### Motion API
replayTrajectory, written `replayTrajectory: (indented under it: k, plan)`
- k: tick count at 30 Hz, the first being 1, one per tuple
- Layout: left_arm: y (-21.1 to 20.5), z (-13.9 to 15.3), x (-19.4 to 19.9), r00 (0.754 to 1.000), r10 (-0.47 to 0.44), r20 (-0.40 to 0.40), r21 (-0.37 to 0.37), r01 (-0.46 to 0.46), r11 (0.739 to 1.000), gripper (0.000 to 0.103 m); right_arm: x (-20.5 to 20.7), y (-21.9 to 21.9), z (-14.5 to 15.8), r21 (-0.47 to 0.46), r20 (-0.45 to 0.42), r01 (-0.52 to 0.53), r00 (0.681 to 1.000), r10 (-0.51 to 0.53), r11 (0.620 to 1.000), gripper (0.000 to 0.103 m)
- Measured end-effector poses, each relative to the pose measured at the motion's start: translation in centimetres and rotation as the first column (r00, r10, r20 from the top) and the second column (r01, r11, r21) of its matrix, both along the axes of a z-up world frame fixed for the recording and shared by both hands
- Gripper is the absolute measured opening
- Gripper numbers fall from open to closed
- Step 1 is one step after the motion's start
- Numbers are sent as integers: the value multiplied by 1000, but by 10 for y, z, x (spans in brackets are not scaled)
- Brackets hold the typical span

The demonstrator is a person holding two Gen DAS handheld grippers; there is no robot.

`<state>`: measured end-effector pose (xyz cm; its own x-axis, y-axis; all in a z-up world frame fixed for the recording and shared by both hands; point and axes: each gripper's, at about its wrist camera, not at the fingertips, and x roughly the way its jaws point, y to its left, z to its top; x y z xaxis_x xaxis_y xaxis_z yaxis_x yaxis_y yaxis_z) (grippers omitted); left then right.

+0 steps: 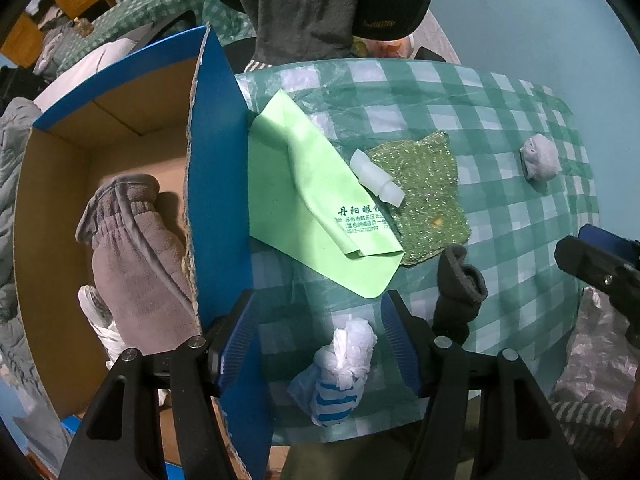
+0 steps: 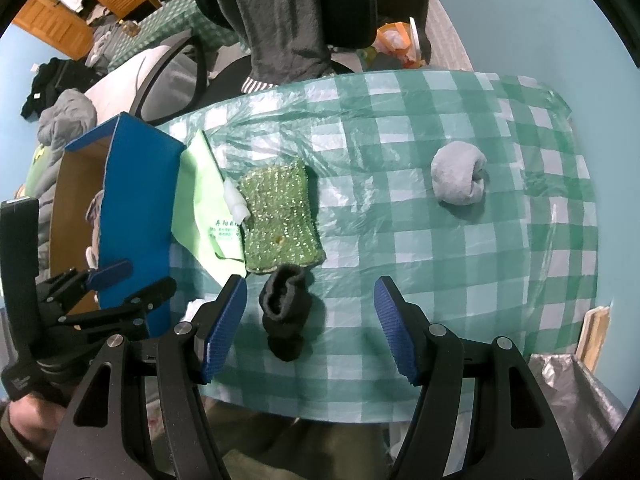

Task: Organize soft objects
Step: 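Withdraw both tools from the box back over the table, then close the left tool on the striped sock while the right tool grasps the black sock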

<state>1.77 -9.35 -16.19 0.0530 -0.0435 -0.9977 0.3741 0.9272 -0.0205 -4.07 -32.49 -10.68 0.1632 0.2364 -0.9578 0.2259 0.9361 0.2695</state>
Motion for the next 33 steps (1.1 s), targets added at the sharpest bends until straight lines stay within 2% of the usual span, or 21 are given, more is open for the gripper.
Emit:
replayTrajectory:
  k: [17,26,33]
  plan:
    - [35,-1,15,997,79,14,16,-80,997,65,-5,16,-10,2,-28,-24,999,24,1000,67]
    - [36,3,10,998,59,16,7,-59,998,65,-9,27,-23,10,-51,-42,998,42,999,67]
    - [30,4,-14,1000,22,3,-8,-22,1000,67,-15,39,-41,26,-71,-64,995,66,998,67]
